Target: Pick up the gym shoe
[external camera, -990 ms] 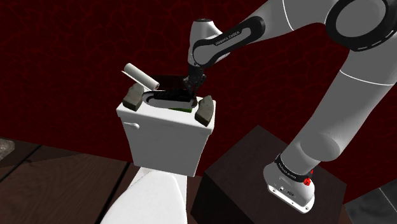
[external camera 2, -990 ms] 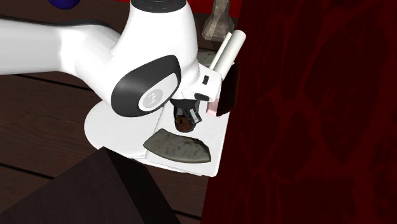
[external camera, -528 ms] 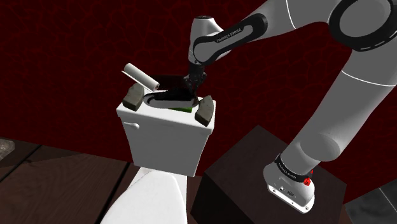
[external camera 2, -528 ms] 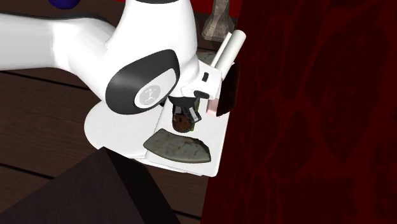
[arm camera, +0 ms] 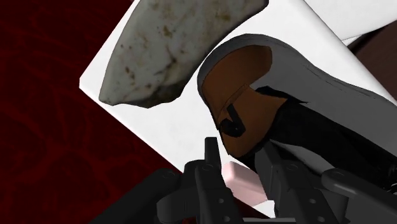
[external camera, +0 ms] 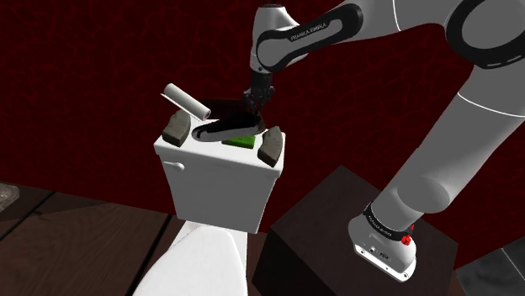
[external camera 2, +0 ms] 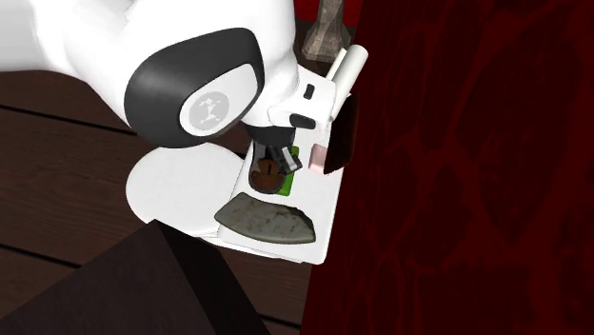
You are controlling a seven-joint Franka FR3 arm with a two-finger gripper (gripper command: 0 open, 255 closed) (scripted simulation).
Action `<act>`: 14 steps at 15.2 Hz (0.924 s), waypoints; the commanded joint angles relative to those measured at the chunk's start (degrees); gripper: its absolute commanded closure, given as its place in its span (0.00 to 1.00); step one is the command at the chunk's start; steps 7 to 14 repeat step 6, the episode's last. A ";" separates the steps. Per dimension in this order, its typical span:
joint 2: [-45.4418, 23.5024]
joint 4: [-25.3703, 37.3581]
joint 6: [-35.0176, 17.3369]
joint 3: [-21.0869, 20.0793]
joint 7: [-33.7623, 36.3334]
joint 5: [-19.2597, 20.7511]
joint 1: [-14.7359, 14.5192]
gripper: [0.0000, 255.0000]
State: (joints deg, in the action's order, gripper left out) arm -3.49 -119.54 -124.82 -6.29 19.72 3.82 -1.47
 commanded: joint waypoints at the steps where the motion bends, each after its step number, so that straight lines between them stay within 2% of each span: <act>1: 0.73 0.95 1.57 0.02 -0.23 -0.17 0.04 1.00; 4: 1.60 2.29 3.77 0.01 -0.44 -0.37 0.05 1.00; 14: 1.65 2.36 3.88 0.01 -0.45 -0.38 0.05 1.00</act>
